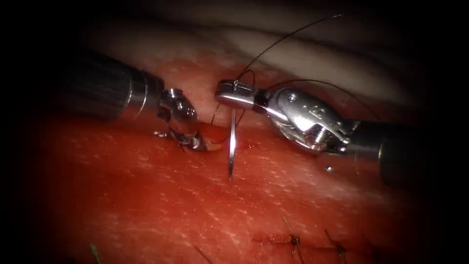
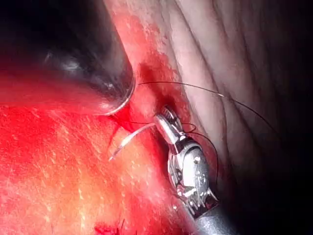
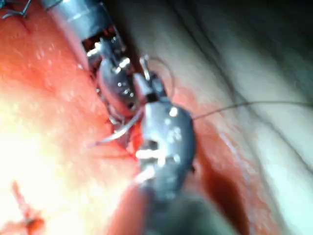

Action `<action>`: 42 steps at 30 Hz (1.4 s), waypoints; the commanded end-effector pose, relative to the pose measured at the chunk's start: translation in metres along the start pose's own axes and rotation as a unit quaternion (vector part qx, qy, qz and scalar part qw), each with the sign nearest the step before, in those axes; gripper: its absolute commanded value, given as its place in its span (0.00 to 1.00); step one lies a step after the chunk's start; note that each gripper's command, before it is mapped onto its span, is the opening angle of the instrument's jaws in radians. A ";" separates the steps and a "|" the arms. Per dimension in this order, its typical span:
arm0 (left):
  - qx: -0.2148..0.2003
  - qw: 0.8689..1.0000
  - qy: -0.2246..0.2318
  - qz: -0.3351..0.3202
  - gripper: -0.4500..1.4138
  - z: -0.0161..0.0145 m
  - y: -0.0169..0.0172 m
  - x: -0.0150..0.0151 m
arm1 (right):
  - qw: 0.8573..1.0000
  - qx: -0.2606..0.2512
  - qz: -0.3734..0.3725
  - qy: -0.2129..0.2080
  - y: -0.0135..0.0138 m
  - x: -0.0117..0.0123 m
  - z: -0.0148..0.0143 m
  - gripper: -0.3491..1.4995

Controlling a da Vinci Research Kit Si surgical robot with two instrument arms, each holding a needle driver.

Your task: Wound Closure

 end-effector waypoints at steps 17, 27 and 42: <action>-0.040 0.998 0.029 0.031 0.05 -0.0009 0.0023 0.0005 | 0.998 -0.030 -0.059 0.014 0.0029 -0.0041 0.0035 0.00; -0.038 0.997 0.046 0.045 0.05 -0.0018 0.0037 0.0004 | 0.995 -0.030 -0.090 0.017 0.0024 -0.0055 0.0046 0.00; -0.022 0.996 0.067 0.048 0.05 -0.0038 0.0038 0.0001 | 0.995 -0.020 -0.102 0.010 -0.0002 -0.0076 0.0035 0.00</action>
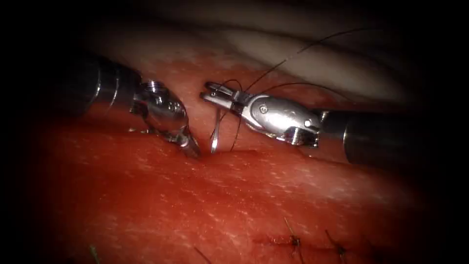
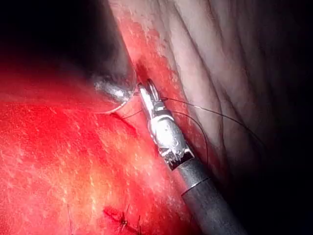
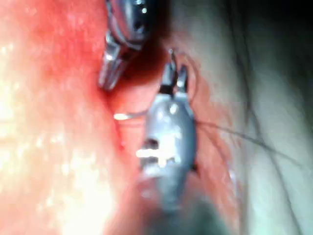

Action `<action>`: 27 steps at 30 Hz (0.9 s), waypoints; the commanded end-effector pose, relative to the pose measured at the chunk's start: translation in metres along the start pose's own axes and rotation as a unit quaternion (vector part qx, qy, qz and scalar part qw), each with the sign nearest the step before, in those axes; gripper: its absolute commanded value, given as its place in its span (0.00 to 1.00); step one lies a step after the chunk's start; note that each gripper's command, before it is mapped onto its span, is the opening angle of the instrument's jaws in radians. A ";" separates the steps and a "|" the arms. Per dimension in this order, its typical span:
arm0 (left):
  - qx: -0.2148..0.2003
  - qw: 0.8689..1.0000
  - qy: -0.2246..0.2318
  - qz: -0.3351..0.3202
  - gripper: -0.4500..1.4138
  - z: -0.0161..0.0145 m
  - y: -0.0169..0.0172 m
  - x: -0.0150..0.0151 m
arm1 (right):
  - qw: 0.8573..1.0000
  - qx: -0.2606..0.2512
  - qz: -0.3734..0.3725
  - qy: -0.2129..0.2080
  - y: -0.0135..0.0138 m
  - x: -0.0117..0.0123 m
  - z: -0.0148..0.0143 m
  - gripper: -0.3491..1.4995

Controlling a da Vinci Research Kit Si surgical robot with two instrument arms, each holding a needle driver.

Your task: Wound Closure

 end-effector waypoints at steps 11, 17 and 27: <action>0.044 0.998 0.042 -0.003 0.05 -0.0003 0.0051 -0.0011 | 0.998 -0.003 0.056 0.004 -0.0003 0.0003 0.0009 0.00; 0.049 0.996 0.080 -0.011 0.05 0.0005 0.0085 0.0004 | 0.998 -0.004 0.057 -0.005 0.0011 0.0001 -0.0001 0.00; 0.091 0.989 0.116 -0.013 0.05 0.0010 0.0063 -0.0004 | 0.998 -0.004 0.068 -0.001 0.0013 0.0000 0.0004 0.00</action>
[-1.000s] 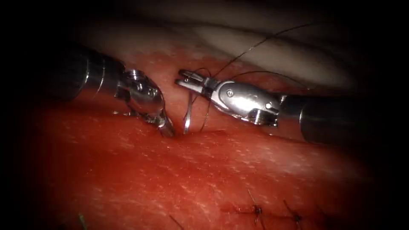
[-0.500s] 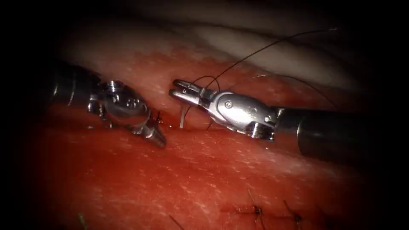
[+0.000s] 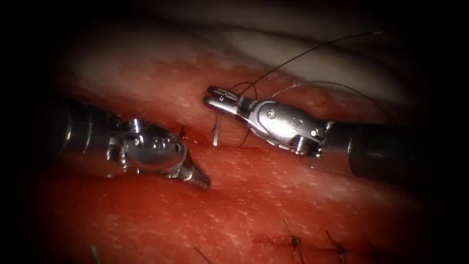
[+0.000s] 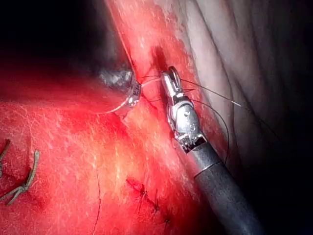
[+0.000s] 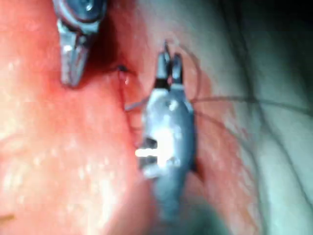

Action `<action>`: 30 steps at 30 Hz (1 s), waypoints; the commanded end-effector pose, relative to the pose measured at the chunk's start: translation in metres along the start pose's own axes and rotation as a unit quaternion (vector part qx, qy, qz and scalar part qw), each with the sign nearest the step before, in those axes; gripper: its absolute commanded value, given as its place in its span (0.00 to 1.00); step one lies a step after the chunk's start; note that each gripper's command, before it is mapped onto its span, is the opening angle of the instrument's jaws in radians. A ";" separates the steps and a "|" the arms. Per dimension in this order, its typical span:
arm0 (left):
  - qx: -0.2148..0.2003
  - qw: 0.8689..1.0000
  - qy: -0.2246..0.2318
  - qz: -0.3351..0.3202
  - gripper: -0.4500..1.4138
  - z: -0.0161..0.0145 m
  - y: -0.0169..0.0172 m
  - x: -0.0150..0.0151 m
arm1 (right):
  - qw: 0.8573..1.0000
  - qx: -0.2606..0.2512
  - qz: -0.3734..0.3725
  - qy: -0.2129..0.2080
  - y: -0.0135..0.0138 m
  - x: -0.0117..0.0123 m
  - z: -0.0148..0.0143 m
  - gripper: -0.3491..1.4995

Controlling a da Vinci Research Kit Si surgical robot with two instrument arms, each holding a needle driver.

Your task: Wound Closure

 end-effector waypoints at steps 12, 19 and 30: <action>0.010 0.999 0.041 -0.013 0.05 0.0023 0.0006 -0.0022 | 1.000 -0.001 0.023 0.002 0.0006 -0.0001 0.0016 0.00; 0.008 0.999 0.043 -0.013 0.05 0.0027 0.0010 -0.0024 | 0.999 -0.003 0.053 0.004 0.0007 -0.0001 0.0017 0.00; 0.006 0.999 0.039 -0.019 0.05 0.0043 -0.0002 -0.0040 | 0.997 -0.003 0.083 -0.008 0.0011 0.0001 0.0014 0.00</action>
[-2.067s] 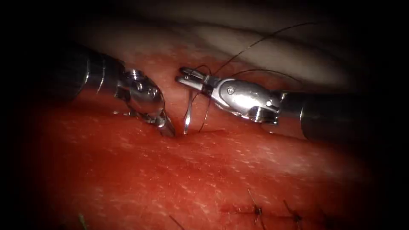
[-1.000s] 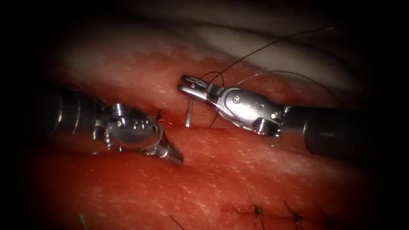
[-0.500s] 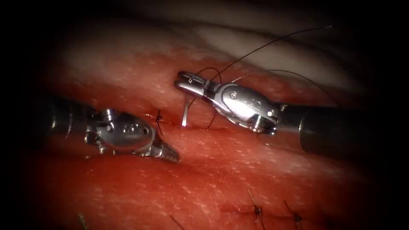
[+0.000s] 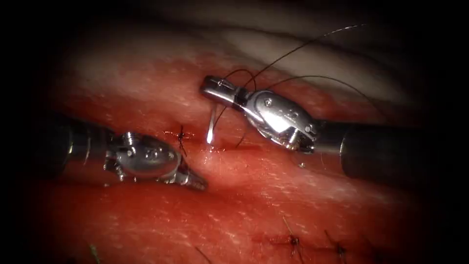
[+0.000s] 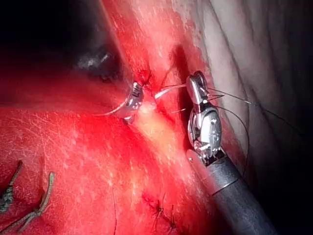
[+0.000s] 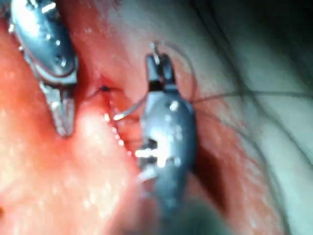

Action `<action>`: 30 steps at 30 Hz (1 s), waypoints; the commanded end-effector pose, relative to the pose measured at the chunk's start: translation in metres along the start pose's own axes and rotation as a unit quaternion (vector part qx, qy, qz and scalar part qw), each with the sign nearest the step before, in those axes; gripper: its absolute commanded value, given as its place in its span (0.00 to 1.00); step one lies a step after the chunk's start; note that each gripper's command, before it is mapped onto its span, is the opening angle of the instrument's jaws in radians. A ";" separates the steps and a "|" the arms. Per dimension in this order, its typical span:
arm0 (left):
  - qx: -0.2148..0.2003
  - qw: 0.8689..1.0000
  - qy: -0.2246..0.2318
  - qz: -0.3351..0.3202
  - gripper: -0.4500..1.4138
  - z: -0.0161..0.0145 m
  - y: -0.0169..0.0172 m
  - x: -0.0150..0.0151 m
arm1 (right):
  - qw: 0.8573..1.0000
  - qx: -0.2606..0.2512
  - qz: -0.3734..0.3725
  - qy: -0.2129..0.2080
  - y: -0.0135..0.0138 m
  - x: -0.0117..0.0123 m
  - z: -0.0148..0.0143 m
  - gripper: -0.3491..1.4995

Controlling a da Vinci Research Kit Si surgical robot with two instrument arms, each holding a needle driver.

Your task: Wound Closure

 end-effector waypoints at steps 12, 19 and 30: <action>0.000 1.000 -0.002 -0.004 0.05 0.0020 -0.0006 -0.0011 | 0.999 0.008 0.034 -0.012 0.0001 -0.0003 0.0011 0.00; -0.001 1.000 -0.003 -0.004 0.05 0.0017 -0.0012 -0.0016 | 0.997 0.021 0.074 -0.030 -0.0002 -0.0006 0.0011 0.00; -0.005 1.000 -0.003 -0.005 0.05 0.0004 -0.0008 -0.0021 | 0.991 0.043 0.115 -0.057 -0.0014 -0.0018 0.0009 0.00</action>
